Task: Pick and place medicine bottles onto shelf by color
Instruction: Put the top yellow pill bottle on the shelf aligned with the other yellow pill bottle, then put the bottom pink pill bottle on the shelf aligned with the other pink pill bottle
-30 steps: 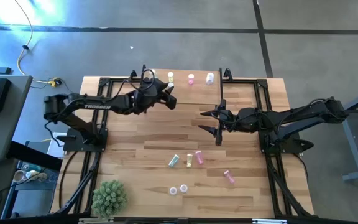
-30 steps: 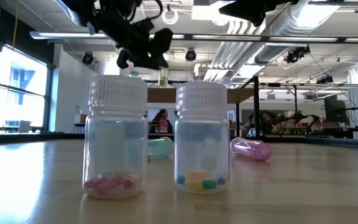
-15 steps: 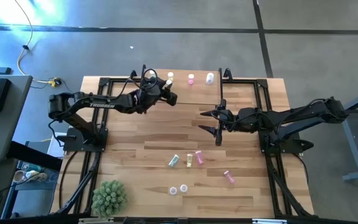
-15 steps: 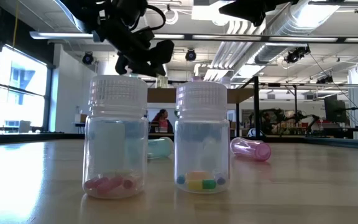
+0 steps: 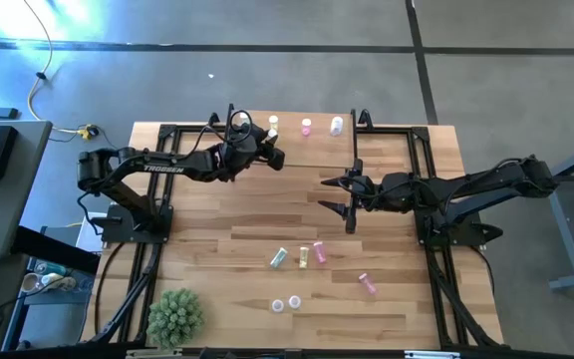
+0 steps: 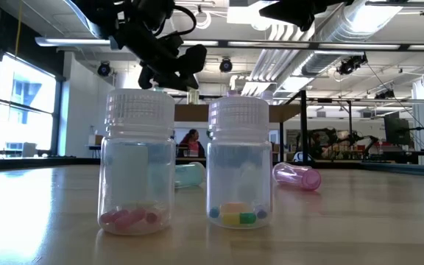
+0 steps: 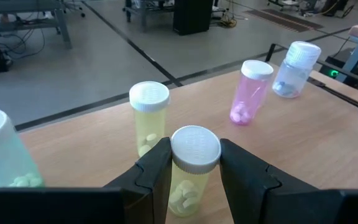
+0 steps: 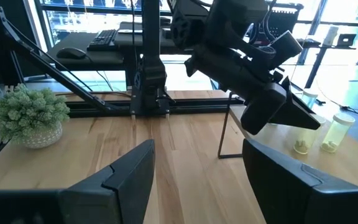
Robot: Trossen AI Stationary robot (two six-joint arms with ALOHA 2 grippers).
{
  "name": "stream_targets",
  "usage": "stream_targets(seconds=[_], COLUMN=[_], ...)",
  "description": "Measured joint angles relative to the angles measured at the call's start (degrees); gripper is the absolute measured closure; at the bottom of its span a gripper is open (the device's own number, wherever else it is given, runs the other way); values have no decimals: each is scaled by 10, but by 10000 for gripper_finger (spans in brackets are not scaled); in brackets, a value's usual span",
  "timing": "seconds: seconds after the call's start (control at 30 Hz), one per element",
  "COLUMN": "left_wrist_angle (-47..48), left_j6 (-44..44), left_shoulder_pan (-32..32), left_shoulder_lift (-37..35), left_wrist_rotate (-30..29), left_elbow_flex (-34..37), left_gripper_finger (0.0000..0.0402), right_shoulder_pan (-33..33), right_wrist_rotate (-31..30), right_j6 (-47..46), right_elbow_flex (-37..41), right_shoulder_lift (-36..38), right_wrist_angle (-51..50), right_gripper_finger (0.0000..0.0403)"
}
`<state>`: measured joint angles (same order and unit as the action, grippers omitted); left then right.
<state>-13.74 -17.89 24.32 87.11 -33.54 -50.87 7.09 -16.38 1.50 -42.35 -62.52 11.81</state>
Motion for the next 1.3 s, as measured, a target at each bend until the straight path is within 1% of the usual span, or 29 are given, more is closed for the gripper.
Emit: stream_targets(seconds=[0.37,0.47,0.6,0.87,1.1,1.3], left_wrist_angle=[1,1,10,-1,-32,-30], left_j6=[1,5,5,5,20,30], left_shoulder_pan=[0,0,0,0,0,0], left_shoulder_lift=[0,0,2,1,0,-25], left_wrist_rotate=[-1,-1,1,0,-1,3], left_elbow_flex=[0,0,1,1,1,0], left_gripper_finger=[287,277,254,218,209,210], right_shoulder_pan=[0,0,0,0,0,0], right_wrist_rotate=[0,0,0,0,0,0], right_j6=[0,0,0,-1,0,0], right_elbow_flex=[0,0,0,0,0,0], right_shoulder_lift=[0,0,0,0,0,0], right_wrist_angle=[0,0,0,0,0,0], right_gripper_finger=[169,169,169,169,169,169])
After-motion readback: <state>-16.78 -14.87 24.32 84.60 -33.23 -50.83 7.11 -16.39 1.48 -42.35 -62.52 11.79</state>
